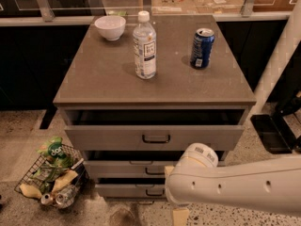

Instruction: Open middle drawer

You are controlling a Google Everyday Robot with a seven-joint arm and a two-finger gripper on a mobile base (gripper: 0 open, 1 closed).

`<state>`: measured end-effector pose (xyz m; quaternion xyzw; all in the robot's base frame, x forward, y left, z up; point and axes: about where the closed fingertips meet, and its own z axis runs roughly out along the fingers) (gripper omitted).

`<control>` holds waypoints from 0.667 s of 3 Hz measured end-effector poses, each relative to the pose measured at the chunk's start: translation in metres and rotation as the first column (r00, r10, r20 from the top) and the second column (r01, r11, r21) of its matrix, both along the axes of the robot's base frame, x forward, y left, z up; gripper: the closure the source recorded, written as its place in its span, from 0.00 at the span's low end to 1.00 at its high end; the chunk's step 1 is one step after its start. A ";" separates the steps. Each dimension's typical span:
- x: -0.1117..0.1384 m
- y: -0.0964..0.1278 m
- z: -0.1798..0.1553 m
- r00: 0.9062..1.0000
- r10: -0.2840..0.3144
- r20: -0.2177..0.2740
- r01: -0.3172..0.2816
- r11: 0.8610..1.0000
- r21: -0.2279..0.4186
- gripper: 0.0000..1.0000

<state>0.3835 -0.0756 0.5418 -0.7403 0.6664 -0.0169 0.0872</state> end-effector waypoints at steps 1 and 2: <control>-0.013 0.002 -0.032 1.000 0.008 -0.021 -0.009 0.999 -0.052 0.00; -0.015 0.004 -0.049 1.000 -0.022 -0.017 0.021 0.997 -0.072 0.00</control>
Offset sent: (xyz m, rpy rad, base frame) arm -0.0216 0.0156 -0.0868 -0.0860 0.0125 -0.1549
